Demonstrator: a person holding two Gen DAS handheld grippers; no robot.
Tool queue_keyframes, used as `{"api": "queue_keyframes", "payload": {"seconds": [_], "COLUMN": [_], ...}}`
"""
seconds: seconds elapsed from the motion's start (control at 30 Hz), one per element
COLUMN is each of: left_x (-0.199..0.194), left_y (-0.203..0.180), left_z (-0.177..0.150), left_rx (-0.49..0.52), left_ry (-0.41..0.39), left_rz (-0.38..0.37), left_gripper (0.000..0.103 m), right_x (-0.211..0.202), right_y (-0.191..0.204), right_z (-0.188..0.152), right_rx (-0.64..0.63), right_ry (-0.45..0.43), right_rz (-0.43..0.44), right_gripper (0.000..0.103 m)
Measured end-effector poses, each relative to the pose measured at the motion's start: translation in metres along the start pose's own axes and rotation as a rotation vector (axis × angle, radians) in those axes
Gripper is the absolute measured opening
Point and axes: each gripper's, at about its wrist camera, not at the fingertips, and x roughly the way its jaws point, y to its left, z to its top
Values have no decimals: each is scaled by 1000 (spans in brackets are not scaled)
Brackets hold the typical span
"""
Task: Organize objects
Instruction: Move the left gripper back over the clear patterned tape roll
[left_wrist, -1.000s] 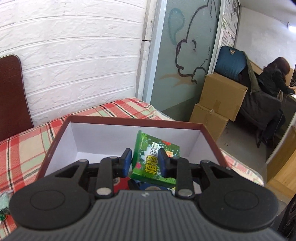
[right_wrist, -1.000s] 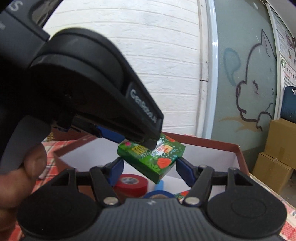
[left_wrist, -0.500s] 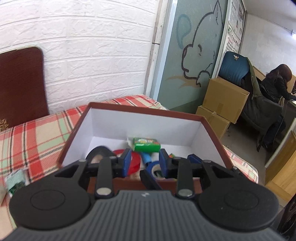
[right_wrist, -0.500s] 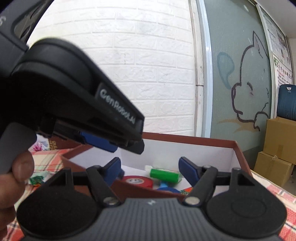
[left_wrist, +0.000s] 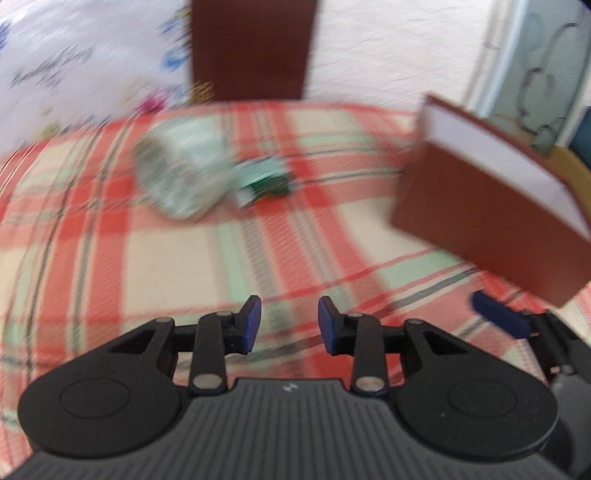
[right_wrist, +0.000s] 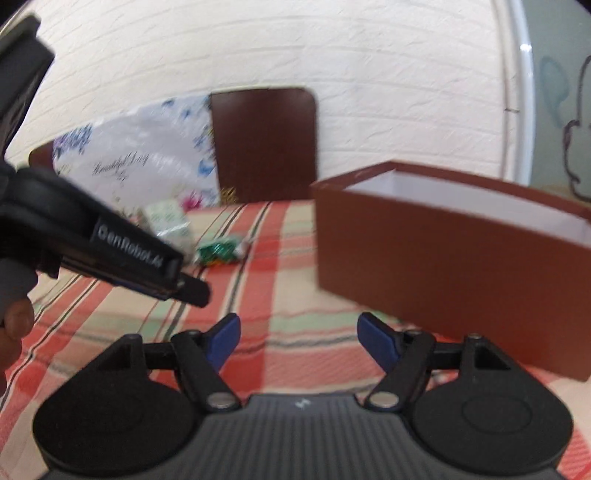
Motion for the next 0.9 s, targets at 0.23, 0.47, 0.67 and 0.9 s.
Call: {"api": "queue_keyframes", "payload": {"seconds": [0.23,0.47,0.67,0.9], "left_x": [-3,-9,-18,-25], "left_y": [61,119,149,180], "left_z": [-12,-18,-20,-23], "left_rx": [-116,-187,-245,-306], "left_ry": [-12,-53,-58,-55], "left_rz": [94,191,193,222], "left_gripper": [37,37,37,37], "right_x": [13,23,47,115], "right_y": [33,70,97,90], "right_z": [0,1,39,120], "right_rx": [-102,-202,-272,-49], "right_ry": [57,99,6,-6], "right_rz": [32,58,95,232], "right_gripper": [72,72,73,77]}}
